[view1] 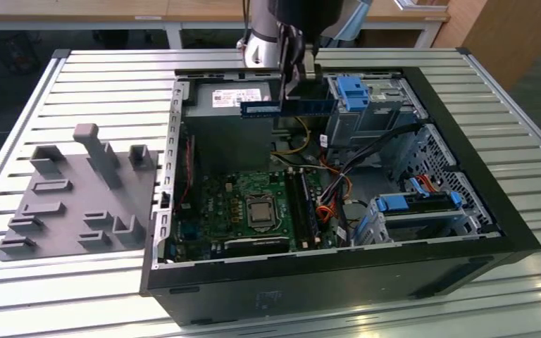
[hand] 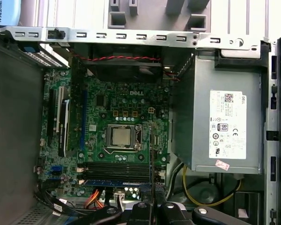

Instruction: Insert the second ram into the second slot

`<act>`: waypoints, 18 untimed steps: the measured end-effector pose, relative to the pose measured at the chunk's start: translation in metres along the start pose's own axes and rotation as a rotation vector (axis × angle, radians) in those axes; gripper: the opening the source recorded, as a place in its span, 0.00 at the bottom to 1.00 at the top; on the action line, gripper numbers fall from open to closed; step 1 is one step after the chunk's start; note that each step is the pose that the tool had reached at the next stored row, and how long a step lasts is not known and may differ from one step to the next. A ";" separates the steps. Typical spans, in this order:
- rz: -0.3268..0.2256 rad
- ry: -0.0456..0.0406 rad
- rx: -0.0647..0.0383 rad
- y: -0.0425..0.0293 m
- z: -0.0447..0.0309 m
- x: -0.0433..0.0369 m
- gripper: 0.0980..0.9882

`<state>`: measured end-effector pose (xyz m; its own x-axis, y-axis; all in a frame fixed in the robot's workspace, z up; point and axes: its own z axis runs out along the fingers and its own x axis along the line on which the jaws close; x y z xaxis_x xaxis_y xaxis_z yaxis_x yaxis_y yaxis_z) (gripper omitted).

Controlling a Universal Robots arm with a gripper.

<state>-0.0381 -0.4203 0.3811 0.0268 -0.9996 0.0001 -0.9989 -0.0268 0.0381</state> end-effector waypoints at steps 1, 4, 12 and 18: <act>0.000 0.0002 0.000 0.0000 0.0000 0.0005 0.04; 0.000 0.0007 0.000 0.0001 0.0000 0.0020 0.04; 0.000 0.0069 0.000 0.0001 0.0000 0.0042 0.04; 0.000 0.0120 0.000 0.0002 0.0000 0.0056 0.04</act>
<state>-0.0381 -0.4260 0.3811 0.0268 -0.9996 0.0121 -0.9989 -0.0263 0.0385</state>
